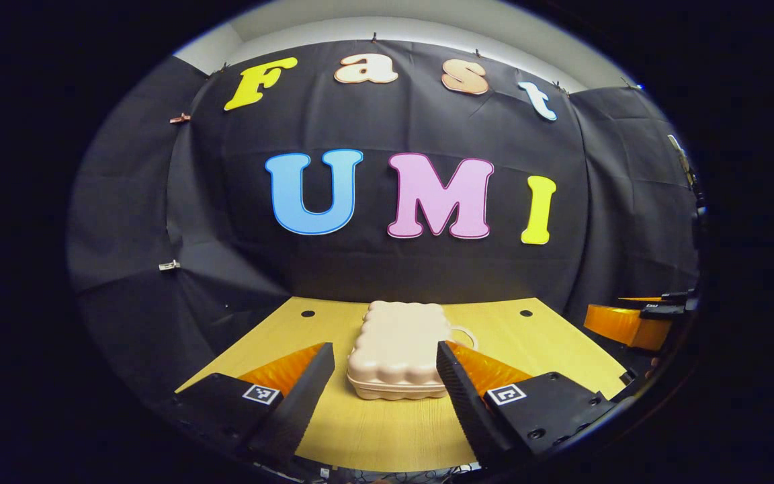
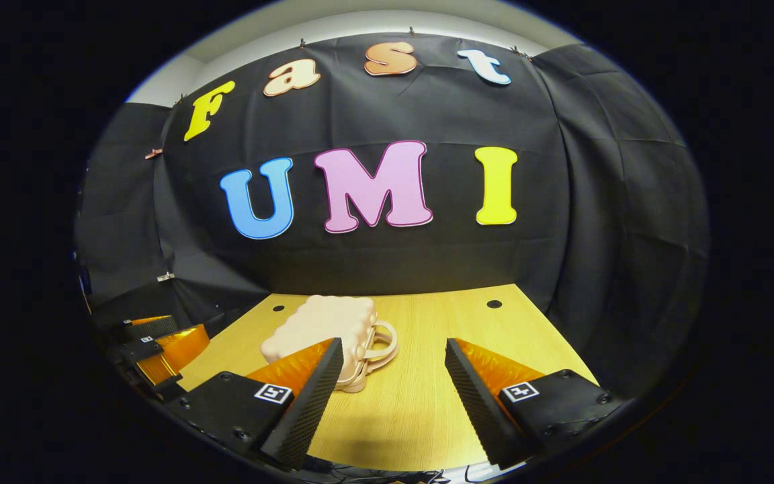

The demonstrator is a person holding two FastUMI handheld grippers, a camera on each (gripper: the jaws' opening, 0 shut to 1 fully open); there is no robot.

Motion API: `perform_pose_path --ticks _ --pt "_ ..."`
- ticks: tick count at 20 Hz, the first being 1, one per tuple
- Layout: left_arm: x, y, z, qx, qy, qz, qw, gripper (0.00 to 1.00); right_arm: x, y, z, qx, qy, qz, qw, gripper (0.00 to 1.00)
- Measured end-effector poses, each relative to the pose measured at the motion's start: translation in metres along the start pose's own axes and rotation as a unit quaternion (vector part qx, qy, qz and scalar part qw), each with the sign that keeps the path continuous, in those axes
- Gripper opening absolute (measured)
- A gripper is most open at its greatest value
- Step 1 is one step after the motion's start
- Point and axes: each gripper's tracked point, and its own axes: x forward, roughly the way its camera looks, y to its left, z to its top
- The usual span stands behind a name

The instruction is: First open the suitcase, pack the skin care products into it, and then close the suitcase.

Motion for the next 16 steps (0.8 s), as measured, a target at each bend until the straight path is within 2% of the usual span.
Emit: perform_pose_path --ticks 6,9,16 --pt "0.0 -0.003 0.007 0.02 -0.015 -0.008 1.0 0.96 -0.004 -0.001 0.0 -0.006 -0.001 -0.003 1.0 0.97" --pt "0.0 -0.009 0.005 0.01 -0.015 -0.02 1.0 0.96 -0.006 -0.002 -0.004 -0.005 0.007 -0.007 1.0 0.97" --pt "-0.006 -0.014 -0.001 0.019 -0.011 -0.016 1.0 0.96 -0.011 -0.014 -0.013 -0.007 0.016 -0.016 1.0 0.97"
